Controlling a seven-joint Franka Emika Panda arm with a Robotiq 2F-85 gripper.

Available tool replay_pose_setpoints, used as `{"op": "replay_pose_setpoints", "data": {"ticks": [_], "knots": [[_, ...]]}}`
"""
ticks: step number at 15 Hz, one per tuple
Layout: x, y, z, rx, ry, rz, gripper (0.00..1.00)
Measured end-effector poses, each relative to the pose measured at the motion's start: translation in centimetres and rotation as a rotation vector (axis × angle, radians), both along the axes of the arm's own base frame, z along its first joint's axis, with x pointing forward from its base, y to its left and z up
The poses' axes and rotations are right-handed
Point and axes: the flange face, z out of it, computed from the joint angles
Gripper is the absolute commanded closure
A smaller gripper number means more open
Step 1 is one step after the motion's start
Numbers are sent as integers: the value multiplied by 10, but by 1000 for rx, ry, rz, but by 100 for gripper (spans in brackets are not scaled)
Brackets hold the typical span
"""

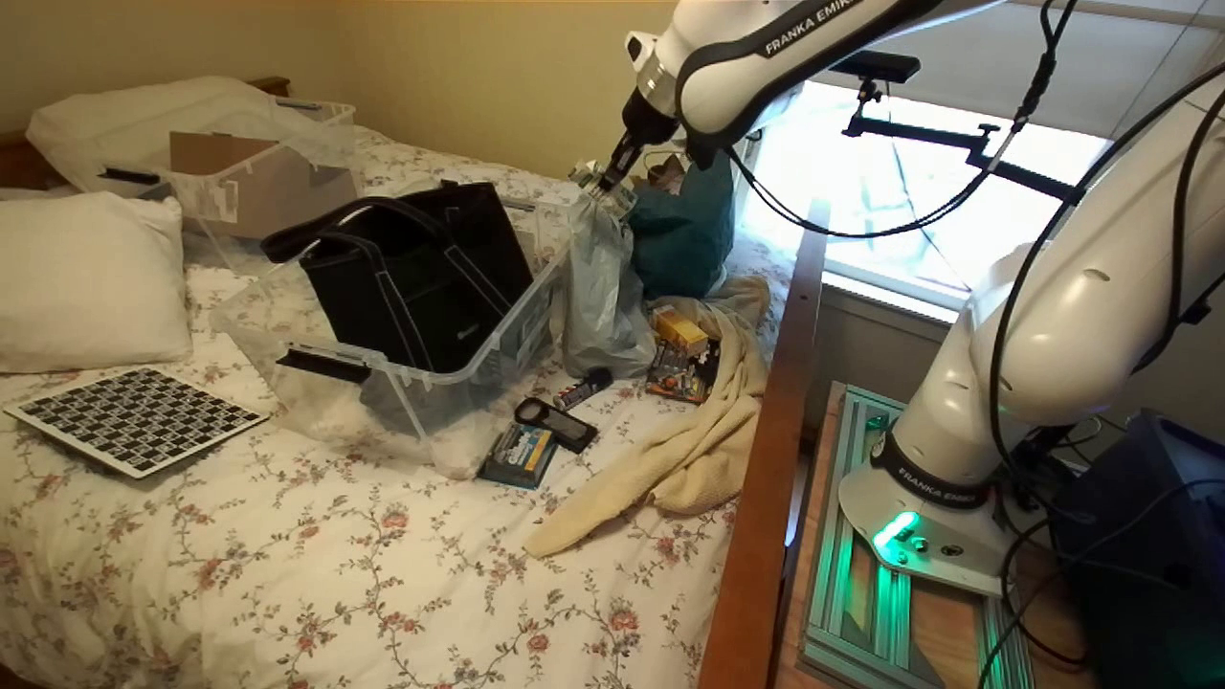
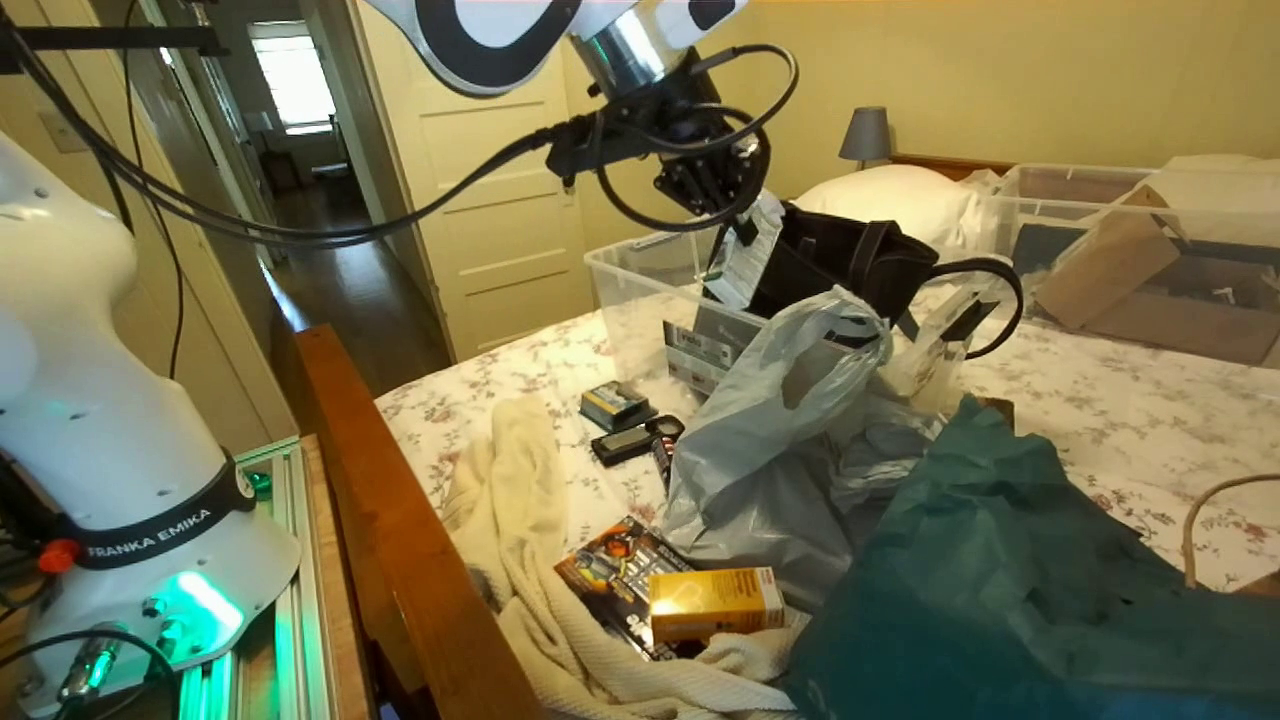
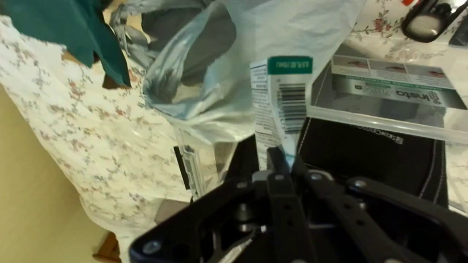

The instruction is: Pick up the small white box and place it in the shopping bag

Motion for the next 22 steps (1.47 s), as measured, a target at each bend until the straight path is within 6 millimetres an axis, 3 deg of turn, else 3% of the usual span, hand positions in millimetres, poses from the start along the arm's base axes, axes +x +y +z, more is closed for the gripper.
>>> {"op": "replay_pose_setpoints", "data": {"ticks": [9, 10, 14, 18, 22], "knots": [[41, 69, 34, 105, -205, 359, 99], [44, 71, 35, 118, -218, 381, 95], [60, 62, 25, 111, -207, 402, 95], [63, 64, 22, 109, -199, 404, 99], [73, 83, 11, 171, -161, 461, 99]]}}
